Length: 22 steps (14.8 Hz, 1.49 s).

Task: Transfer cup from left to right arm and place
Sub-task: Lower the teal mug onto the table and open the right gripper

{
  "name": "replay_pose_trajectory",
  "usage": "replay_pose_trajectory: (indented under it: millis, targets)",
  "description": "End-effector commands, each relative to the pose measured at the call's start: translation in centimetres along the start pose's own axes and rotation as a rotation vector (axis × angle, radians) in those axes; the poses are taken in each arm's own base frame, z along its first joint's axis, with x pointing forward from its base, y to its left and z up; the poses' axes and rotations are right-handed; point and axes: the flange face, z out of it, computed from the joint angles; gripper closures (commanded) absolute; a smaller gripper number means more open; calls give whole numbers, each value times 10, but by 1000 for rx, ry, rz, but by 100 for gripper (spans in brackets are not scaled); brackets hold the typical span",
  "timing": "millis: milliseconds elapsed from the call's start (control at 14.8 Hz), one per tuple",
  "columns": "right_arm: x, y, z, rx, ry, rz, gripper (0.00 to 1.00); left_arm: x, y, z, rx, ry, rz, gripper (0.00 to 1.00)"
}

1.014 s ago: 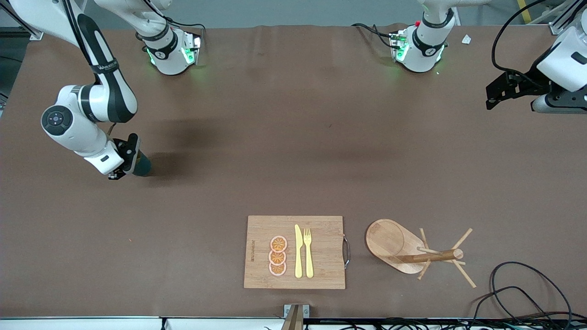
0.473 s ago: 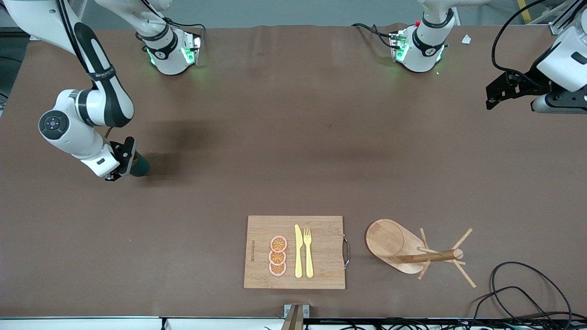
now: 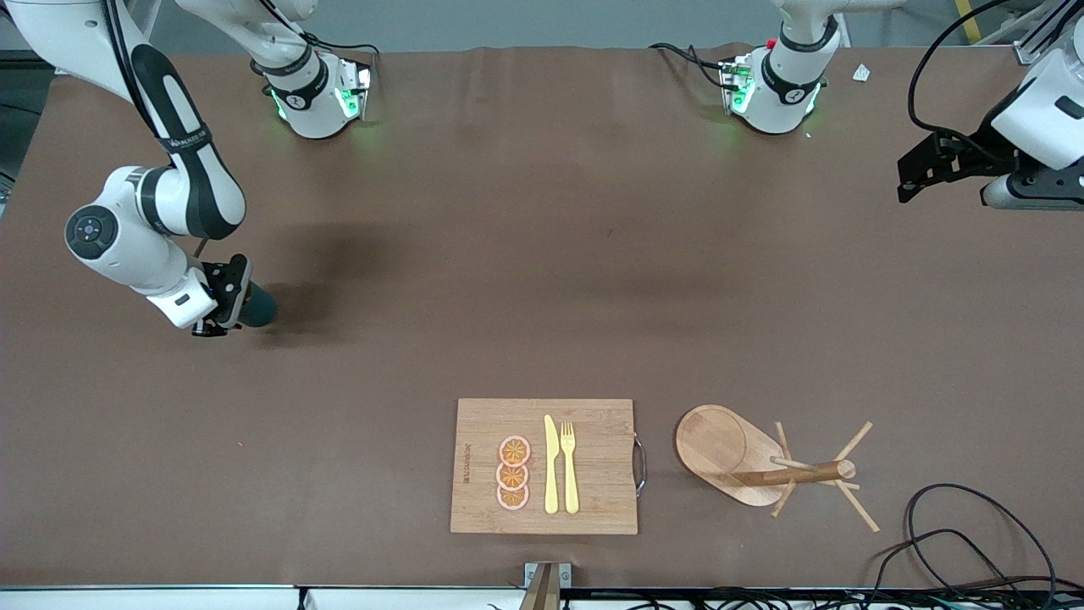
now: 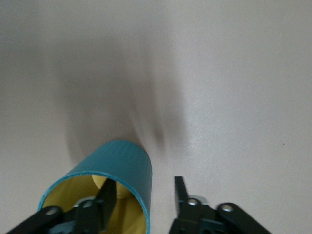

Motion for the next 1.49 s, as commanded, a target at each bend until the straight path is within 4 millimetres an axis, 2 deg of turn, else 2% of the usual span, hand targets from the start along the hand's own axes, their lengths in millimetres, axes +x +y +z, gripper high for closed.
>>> replay_pose_trajectory:
  millis: [0,203,270,541,608,879,1014,1217,1420]
  targets:
    - [-2,4,-7,-14,21,-14,0,1,-1,-3,-5,7,-3,0]
    - [-6,9,-18,-10,22,-24,0,-1,2,-8,1,17,4,0]
    - [-6,14,-26,1,23,-25,0,-1,2,-15,-2,32,4,0]
    - [-9,43,-81,45,27,3,0,-1,3,-18,-2,40,9,0]
    - [-12,47,-92,57,26,63,0,-1,1,-17,-2,38,10,0]
    - [-22,37,-130,73,22,254,0,1,0,-14,-1,32,3,0]
    - [-22,28,-157,71,19,360,0,2,0,-12,-3,28,1,0]
    - [-15,8,-203,70,13,572,0,6,0,-6,-4,17,5,0]
    - [0,-21,-249,103,-4,891,0,6,-1,-5,-7,12,10,0]
